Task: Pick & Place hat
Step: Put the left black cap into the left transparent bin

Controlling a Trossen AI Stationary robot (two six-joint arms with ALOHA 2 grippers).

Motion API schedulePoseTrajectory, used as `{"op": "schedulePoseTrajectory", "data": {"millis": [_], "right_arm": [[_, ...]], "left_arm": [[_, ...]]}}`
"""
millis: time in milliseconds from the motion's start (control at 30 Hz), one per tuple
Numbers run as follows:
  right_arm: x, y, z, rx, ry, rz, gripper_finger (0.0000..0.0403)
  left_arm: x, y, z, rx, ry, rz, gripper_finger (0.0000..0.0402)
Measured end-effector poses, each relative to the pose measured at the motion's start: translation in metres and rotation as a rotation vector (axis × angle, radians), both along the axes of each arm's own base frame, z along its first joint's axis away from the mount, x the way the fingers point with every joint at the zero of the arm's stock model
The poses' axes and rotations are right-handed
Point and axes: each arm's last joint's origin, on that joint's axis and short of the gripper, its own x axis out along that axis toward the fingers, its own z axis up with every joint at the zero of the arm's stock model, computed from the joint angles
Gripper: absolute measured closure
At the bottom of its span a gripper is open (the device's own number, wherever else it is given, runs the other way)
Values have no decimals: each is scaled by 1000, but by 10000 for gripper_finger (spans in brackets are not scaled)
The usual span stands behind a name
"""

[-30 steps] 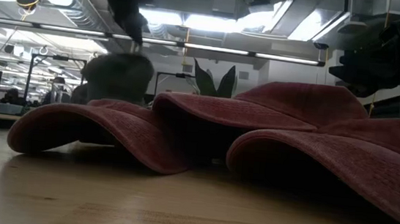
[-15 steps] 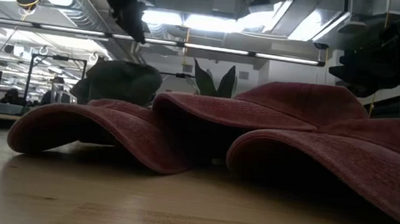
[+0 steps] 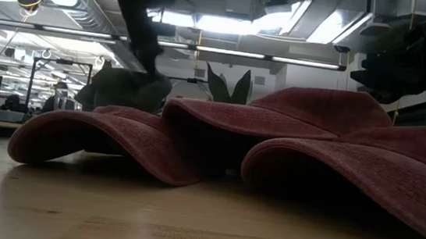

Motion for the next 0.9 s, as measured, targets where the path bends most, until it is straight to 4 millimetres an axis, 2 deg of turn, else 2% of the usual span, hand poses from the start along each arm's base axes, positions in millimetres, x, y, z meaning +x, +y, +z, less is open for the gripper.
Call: {"op": "schedulePoseTrajectory", "data": {"millis": [100,333,467,667,900], "right_arm": [[0,0,0,0,0,0,181],[0,0,0,0,0,0,181],[0,0,0,0,0,0,181],[0,0,0,0,0,0,181],[0,0,0,0,0,0,181]], "left_arm": [[-8,-2,-9,-36,127,67,396],[-37,-13,-21,-246,307,209,399],[-42,-14,-23,-359,267,241,397],[-40,-13,-27,-465,201,215,399],[-43,-13,-23,-392,247,207,399]]}}
